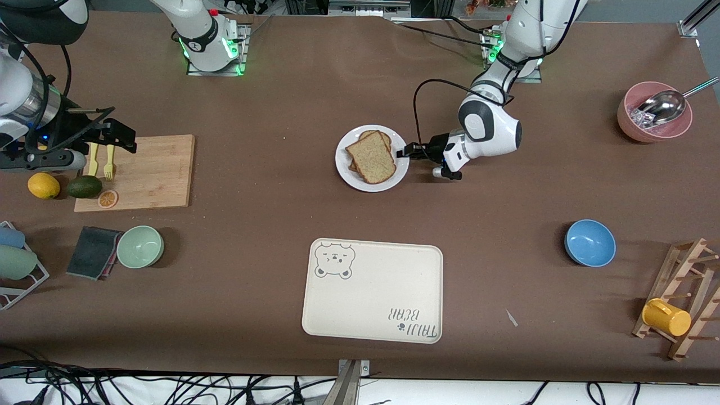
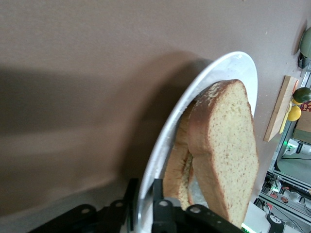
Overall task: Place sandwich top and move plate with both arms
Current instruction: 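Slide the plate with the left gripper onto the bear tray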
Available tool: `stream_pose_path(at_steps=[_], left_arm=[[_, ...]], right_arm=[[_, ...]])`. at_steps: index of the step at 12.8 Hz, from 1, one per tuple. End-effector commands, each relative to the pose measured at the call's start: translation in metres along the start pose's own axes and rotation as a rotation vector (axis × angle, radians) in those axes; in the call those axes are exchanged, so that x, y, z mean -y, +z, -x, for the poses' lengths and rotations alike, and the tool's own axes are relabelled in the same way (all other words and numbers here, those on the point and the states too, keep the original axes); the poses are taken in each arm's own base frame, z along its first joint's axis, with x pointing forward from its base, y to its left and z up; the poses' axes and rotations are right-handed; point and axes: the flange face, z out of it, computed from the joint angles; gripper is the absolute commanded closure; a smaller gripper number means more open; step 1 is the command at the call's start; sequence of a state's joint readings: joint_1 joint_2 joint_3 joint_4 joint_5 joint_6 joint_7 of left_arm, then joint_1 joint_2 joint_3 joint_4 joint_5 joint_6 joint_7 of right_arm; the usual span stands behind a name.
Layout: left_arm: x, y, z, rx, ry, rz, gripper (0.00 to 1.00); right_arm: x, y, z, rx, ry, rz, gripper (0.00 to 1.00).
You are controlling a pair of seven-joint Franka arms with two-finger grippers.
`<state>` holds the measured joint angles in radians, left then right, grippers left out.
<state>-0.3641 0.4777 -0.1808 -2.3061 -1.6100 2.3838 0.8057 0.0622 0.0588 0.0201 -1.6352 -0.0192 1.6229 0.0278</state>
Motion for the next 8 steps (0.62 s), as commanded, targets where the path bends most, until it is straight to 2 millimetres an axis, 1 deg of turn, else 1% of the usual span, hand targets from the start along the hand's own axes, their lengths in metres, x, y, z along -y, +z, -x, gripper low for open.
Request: stream_pose_path(at_steps=[1,4,6,7,8], left_arm=[[0.006,0.002,0.001,-0.023,0.003,-0.004,1.0],[0.006,0.001,-0.001,-0.025,0.003,-0.001,1.0],[0.003,-0.004,-0.003,-0.033,0.004,0.008,1.0],[-0.002,-0.016,-0.01,-0.058,-0.009,0.029,1.0],[-0.009,-0.031,-0.018,-0.094,-0.019,0.053,1.0]], right_arm=[[-0.002,-0.005,-0.001,-0.007,-0.002,0.011,0.0],[-0.002,-0.004,-0.002,-0.005,-0.001,0.011,0.0],[-0.003,-0.004,-0.002,-0.005,-0.001,0.011,0.0],[-0.002,-0.004,-0.002,-0.004,-0.001,0.011,0.0],[-0.003,-0.004,-0.002,-0.005,-0.001,0.011,0.0]])
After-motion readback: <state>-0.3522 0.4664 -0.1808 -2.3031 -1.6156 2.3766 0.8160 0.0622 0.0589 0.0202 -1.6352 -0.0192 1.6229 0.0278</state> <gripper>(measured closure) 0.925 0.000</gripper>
